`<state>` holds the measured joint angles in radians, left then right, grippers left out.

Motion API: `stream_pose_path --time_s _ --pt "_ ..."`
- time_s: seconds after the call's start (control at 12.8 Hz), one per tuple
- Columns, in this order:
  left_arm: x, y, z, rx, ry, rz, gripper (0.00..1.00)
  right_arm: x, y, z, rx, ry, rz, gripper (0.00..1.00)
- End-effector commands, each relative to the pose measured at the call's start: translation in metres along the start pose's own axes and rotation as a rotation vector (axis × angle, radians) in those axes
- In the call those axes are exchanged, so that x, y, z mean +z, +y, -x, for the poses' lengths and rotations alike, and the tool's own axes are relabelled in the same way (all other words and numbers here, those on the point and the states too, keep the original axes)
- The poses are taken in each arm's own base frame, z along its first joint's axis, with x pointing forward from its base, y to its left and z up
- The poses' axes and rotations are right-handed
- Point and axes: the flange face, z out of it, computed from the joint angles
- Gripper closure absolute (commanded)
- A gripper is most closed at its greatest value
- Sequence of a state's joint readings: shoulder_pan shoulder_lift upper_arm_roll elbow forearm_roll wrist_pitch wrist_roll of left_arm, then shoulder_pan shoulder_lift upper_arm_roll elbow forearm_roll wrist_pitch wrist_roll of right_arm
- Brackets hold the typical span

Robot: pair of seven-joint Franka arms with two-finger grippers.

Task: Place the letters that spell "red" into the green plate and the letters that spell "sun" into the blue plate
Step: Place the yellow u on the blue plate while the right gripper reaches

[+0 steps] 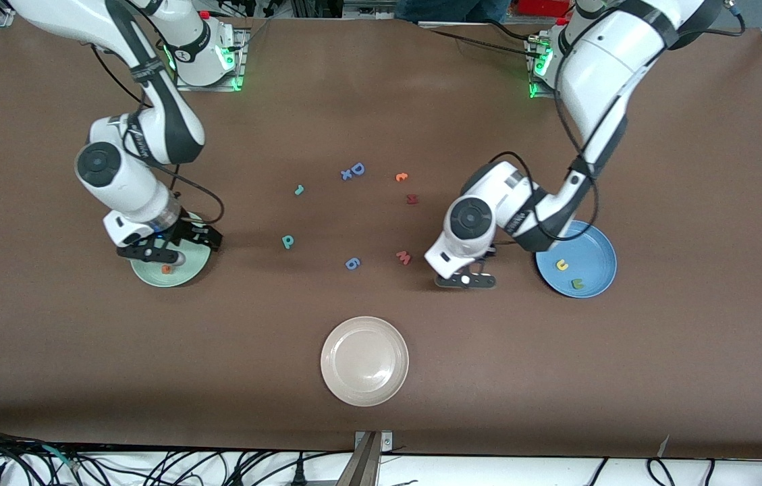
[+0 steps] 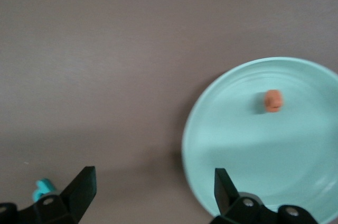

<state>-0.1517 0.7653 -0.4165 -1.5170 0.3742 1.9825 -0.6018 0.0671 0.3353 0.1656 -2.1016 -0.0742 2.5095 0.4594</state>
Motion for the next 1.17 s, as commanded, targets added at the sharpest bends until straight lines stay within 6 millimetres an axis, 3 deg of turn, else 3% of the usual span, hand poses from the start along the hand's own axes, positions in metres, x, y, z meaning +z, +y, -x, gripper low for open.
stream_pose_path --time_s 0.0,0.23,0.31,0.39,0.55,0.62,0.78,0.94,1.09 --pt "-0.010 -0.072 -0.014 0.137 -0.065 -0.017 1.00 0.019 -0.050 -0.018 0.086 -0.001 -0.024 0.01" --pt "0.002 -0.155 -0.032 0.189 -0.091 0.012 0.98 0.056 -0.098 -0.010 0.154 -0.033 -0.026 0.02" --pt "0.005 -0.180 -0.036 0.204 -0.094 0.024 0.97 0.069 -0.100 -0.005 0.183 -0.044 -0.013 0.02" --pt "0.008 -0.193 -0.037 0.215 -0.099 0.030 0.95 0.080 -0.109 0.003 0.205 -0.060 -0.004 0.02" --pt "0.021 -0.201 -0.032 0.221 -0.127 0.038 0.83 0.082 -0.130 0.015 0.229 -0.061 -0.001 0.02" --pt "0.031 -0.201 -0.022 0.222 -0.157 0.047 0.83 0.082 -0.137 0.020 0.226 -0.063 0.000 0.04" --pt "0.031 -0.204 0.000 0.229 -0.186 0.030 0.85 0.084 -0.144 0.028 0.215 -0.070 0.002 0.05" --pt "0.036 -0.220 0.013 0.215 -0.210 0.025 0.85 0.088 -0.151 0.038 0.221 -0.076 0.012 0.05" --pt "0.044 -0.231 0.015 0.200 -0.225 0.029 0.76 0.096 -0.147 0.046 0.217 -0.092 0.029 0.08"
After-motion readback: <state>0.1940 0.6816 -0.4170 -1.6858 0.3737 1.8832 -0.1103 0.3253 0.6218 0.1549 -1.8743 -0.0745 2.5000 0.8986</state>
